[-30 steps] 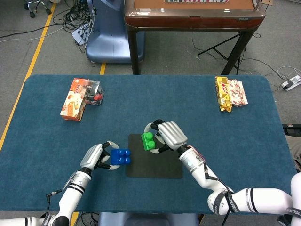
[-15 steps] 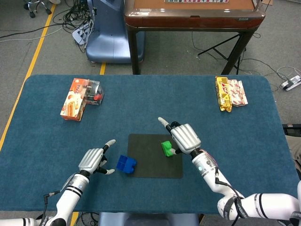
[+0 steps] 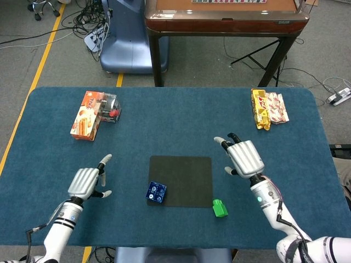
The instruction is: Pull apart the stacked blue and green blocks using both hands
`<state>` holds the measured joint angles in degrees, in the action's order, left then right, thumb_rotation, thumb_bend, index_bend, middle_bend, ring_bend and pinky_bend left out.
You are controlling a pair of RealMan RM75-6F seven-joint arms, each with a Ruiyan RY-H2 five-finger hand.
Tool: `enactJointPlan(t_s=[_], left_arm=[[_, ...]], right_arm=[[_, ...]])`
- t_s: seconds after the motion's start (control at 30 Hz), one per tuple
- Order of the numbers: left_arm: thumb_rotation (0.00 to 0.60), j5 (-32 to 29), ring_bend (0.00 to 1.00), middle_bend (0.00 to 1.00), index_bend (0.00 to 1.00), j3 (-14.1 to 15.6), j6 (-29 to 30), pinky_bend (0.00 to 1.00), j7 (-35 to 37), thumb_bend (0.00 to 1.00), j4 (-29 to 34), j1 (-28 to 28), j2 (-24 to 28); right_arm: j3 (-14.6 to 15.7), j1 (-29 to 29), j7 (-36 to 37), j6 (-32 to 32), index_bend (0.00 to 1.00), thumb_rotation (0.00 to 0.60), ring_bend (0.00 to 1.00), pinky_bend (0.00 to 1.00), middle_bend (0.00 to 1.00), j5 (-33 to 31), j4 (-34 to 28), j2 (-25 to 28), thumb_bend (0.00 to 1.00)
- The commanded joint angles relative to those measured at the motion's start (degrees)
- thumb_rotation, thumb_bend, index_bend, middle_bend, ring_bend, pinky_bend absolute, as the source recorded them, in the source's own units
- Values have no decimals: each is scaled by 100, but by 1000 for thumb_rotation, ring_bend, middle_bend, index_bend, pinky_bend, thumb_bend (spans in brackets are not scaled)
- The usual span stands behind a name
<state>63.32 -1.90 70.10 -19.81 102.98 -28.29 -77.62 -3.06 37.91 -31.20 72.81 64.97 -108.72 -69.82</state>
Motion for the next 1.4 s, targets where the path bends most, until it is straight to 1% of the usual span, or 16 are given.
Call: enactJointPlan(t_s=[0.03,0.13,0.2,0.27,0.37,0.5,0.6,0.77,0.9,1.1,1.4], left_arm=[[600,287,398,414,103,229,319,588,-311,0,-120,229,393],[600,531,309,345,113,341,680,467,-486,0,-286,444,702],[600,707,275,316,123,403,879,421,-450,0,-376,593,927],[600,929,238,284,132,510,924,369,-334,0,-466,682,1188],[600,1187,230,277,140,614,1001,358,27,0,-552,843,1570],[600,1357,229,277,166,685,1180,358,412,0,-657,1119,1852],[600,1365,229,277,182,760,1240,358,269,0,-714,1293,1984],[600,1358,228,277,204,832,1260,358,322,0,-783,1548,1997],[600,1417,228,278,210,780,1320,358,432,0,-912,1672,1932],[600,1500,228,277,219,645,1319,358,428,0,-899,1725,1907],[600,1556,230,277,223,538,1275,358,350,0,-814,1807,1899]], right_arm=[[171,-287,-333,422,249,600,514,655,420,377,256,166,0],[213,-534,-140,658,250,600,458,602,378,565,353,280,0],[249,-720,153,778,250,600,431,568,354,702,416,417,0],[283,-883,327,895,250,600,408,511,344,795,473,543,0],[328,-1164,542,1131,250,600,382,421,343,923,551,687,0],[409,-1565,1035,1377,253,600,373,396,343,1082,705,822,0],[517,-1864,1336,1496,262,600,371,394,343,1157,838,860,0],[630,-2344,1706,1742,262,600,370,394,343,1212,1111,812,0],[662,-2648,1923,1886,263,600,370,394,343,1251,1286,792,0],[548,-2882,2216,1958,271,600,370,394,343,1349,1481,764,0],[350,-2972,2354,1881,276,600,369,394,343,1494,1454,824,0]])
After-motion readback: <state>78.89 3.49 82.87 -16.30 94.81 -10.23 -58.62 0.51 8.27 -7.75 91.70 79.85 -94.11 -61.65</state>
